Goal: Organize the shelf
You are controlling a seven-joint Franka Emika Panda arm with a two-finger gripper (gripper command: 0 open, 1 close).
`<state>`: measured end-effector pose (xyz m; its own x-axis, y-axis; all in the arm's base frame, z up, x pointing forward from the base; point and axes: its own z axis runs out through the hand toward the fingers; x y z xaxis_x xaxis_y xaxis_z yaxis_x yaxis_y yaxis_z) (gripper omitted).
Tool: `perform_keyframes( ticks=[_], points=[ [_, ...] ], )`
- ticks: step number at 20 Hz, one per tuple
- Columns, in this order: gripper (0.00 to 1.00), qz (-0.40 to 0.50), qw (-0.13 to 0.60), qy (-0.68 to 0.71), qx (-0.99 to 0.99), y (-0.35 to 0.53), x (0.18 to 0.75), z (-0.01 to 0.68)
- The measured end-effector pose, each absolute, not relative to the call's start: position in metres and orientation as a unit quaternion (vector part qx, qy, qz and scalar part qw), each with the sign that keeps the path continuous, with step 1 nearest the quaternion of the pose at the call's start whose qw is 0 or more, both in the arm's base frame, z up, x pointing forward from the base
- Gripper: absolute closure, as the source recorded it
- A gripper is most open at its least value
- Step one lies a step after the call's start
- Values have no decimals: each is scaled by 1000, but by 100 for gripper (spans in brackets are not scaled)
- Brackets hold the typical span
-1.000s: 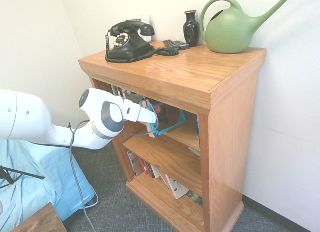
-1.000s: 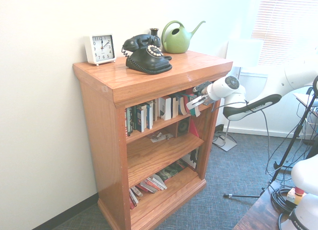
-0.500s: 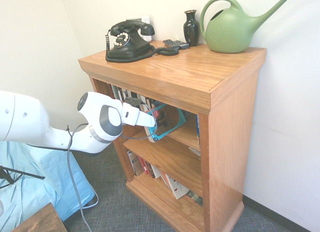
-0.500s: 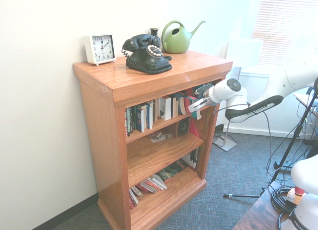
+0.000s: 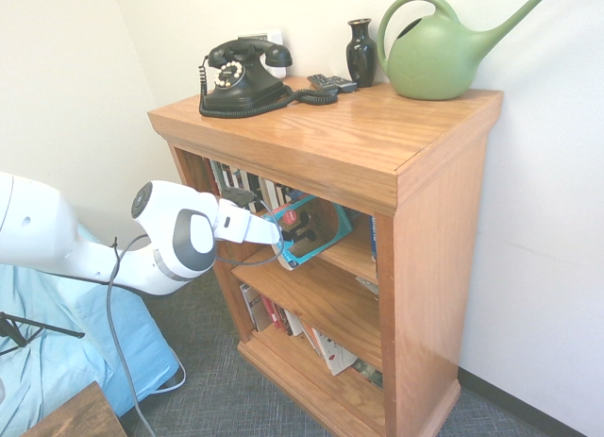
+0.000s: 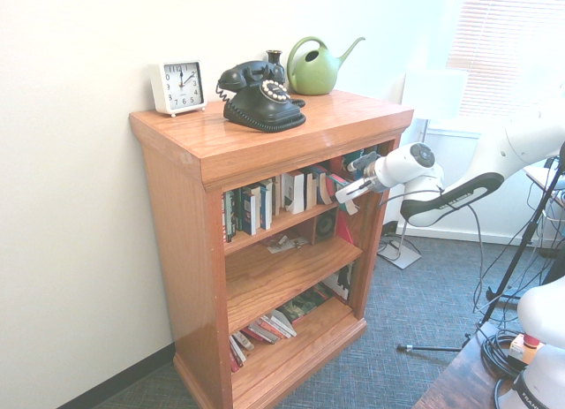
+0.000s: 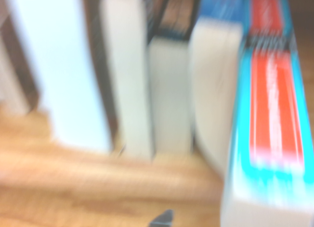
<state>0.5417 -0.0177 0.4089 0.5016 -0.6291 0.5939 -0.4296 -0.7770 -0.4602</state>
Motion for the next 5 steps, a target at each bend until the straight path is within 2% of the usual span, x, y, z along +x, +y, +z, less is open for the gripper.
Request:
perform_keyframes(
  ticks=[5],
  points=[
    [0,-398,133,321,-849,-19,510,401]
  ],
)
